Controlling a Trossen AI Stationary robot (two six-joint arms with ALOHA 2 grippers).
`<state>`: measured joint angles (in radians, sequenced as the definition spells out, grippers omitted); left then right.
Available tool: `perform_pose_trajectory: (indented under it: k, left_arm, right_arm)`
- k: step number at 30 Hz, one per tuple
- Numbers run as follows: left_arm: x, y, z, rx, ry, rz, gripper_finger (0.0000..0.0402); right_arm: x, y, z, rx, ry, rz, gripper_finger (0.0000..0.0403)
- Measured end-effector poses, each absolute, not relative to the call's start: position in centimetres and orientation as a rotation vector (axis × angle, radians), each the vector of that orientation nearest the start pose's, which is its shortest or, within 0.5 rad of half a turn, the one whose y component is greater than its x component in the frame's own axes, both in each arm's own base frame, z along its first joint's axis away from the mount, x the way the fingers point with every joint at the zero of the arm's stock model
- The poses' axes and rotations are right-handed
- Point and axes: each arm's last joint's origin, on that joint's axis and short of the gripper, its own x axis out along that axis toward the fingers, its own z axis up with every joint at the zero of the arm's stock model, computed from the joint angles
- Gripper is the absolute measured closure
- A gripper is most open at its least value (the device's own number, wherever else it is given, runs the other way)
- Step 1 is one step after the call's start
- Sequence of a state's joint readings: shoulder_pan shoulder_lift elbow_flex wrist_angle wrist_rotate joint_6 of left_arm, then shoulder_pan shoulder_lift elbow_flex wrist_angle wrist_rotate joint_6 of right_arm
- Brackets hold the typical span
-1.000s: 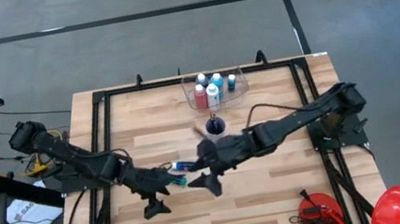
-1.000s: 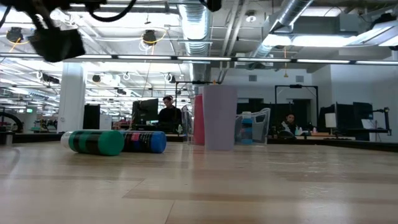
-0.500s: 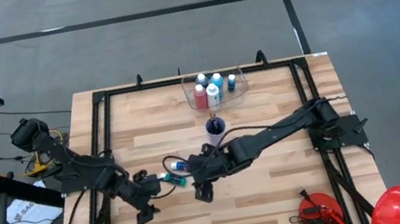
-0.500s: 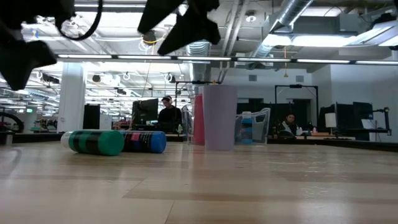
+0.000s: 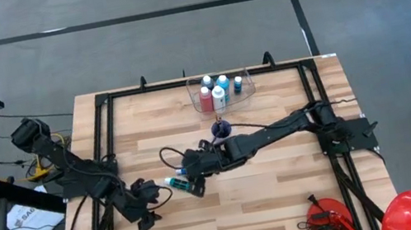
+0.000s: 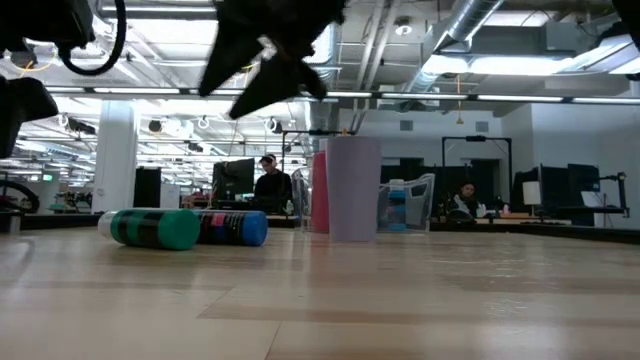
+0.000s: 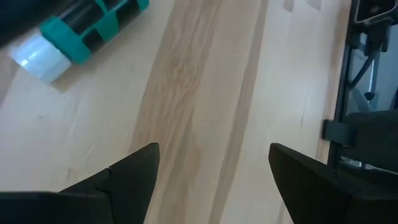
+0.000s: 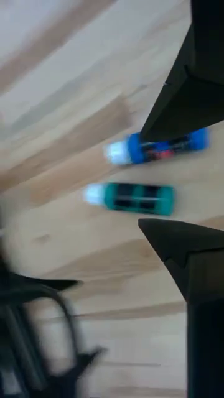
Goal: Pick & Place Paint Supplies
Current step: Put the blue paint bottle into the transparent bin
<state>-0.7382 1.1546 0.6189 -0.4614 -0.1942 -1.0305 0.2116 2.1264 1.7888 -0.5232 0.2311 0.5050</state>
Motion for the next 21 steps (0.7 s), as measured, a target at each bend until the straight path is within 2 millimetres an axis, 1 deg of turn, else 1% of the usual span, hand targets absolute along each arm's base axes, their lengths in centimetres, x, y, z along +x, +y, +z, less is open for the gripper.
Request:
perform_pose_trajectory:
  k: [2,4,6,7,10,12,14,16,18,21]
  left_arm:
    - [15.6,-13.7,19.2,-0.488,1.018,-0.001,0.0106]
    - [15.5,-13.7,19.2,-0.487,1.016,-0.005,0.0106]
    - [15.5,-13.9,19.3,-0.488,1.015,-0.012,0.0106]
    - [15.4,-13.9,19.3,-0.488,1.014,-0.014,0.0106]
    - [15.5,-14.0,19.3,-0.506,1.003,-0.002,0.0106]
    - [15.5,-14.0,19.4,-0.514,0.996,-0.006,0.0106]
    - [15.6,-14.0,19.4,-0.516,0.992,-0.007,0.0106]
    - [15.6,-14.1,19.4,-0.519,0.987,-0.009,0.0106]
    - [15.6,-14.1,19.4,-0.522,0.984,-0.01,0.0106]
    - [15.7,-14.1,19.5,-0.526,0.979,-0.014,0.0106]
  right_arm:
    - [47.0,8.8,22.5,0.294,0.788,-0.242,0.0197]
    - [46.9,8.4,21.4,0.274,0.84,-0.257,0.0195]
    - [47.5,8.2,21.0,0.284,0.813,-0.254,0.0193]
    - [47.5,8.0,20.9,0.282,0.823,-0.26,0.0191]
    - [47.5,8.0,20.2,0.275,0.843,-0.266,0.0189]
    - [47.9,8.0,19.4,0.272,0.845,-0.266,0.0188]
    - [47.6,7.9,18.5,0.257,0.897,-0.278,0.0189]
    - [48.1,8.0,18.0,0.266,0.878,-0.275,0.019]
    - [47.8,8.0,17.5,0.254,0.922,-0.285,0.0191]
    - [47.7,8.0,17.3,0.257,0.929,-0.322,0.019]
